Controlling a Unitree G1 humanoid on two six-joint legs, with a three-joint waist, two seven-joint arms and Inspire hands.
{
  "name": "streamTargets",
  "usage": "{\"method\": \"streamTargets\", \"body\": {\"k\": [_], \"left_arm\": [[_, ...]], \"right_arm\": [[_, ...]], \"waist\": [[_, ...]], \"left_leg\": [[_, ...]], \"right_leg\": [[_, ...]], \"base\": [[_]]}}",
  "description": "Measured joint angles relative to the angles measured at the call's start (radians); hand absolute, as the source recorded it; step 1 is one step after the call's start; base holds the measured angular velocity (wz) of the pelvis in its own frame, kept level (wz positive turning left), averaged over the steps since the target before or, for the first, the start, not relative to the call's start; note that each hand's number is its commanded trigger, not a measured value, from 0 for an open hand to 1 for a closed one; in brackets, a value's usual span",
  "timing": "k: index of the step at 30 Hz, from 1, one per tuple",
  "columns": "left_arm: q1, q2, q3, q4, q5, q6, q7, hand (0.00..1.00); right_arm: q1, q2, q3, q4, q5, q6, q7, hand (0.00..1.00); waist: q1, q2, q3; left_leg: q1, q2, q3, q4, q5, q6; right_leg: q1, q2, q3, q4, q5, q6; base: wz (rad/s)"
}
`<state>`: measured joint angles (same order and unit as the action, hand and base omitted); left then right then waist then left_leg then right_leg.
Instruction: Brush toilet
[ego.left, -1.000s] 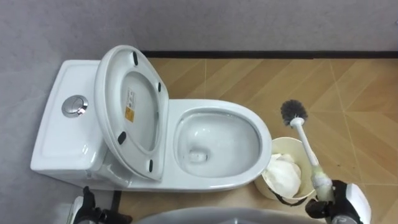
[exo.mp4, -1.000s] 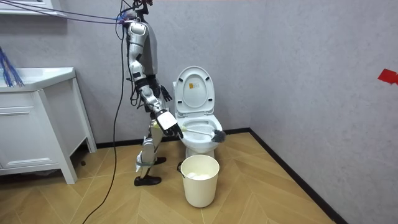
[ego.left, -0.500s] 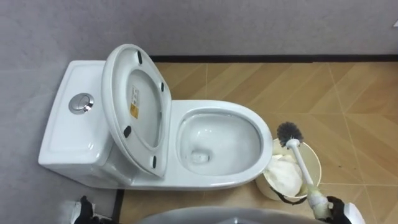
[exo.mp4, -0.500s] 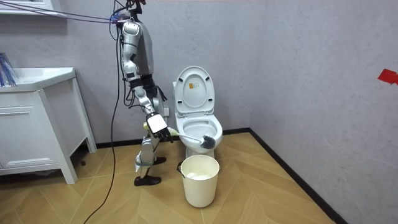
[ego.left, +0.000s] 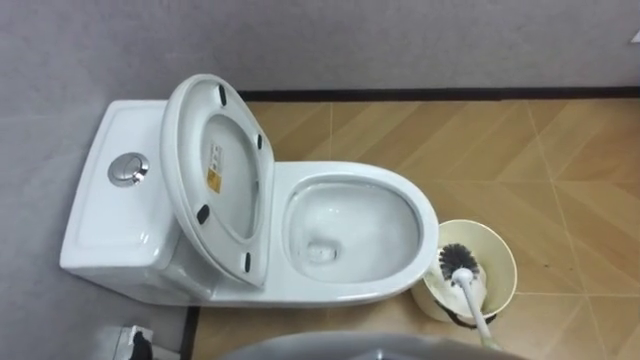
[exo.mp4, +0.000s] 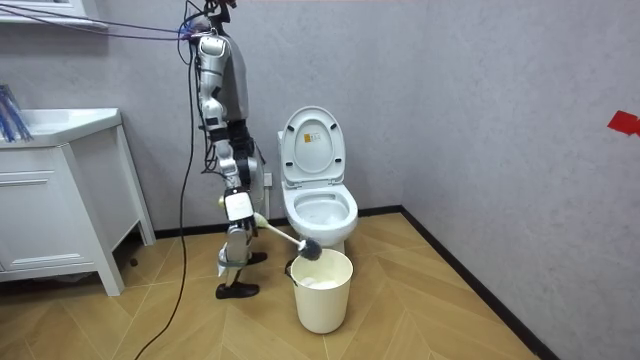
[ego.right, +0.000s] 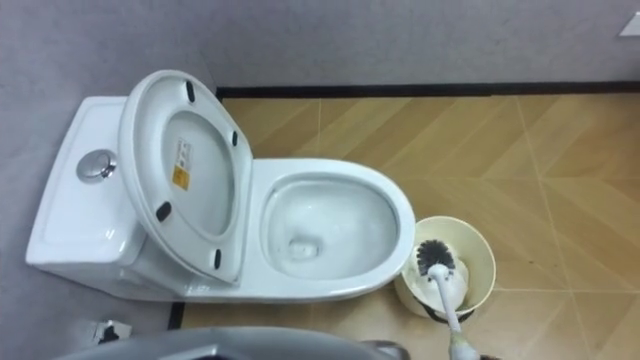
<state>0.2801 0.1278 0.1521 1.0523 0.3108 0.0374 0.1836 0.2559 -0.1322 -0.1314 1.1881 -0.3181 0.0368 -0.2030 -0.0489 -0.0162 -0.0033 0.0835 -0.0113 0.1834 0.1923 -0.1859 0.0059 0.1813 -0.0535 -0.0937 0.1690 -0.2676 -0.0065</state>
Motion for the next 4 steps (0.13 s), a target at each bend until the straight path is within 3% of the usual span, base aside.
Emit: {"method": "streamTargets", "body": {"k": [4], "left_arm": [[0.0,-0.001,0.0,0.009,0.008,0.024,-0.009,0.0]], "right_arm": [[-0.003,0.005,-0.003,0.016,0.004,0.032,0.044,0.0]], "waist": [[-0.002,-0.001,0.0027]], "left_leg": [[-0.001,0.001,0.0,0.006,-0.002,0.002]], "right_leg": [[0.001,0.0,0.0,0.0,0.0,0.0]], "base": [[0.0]]}}
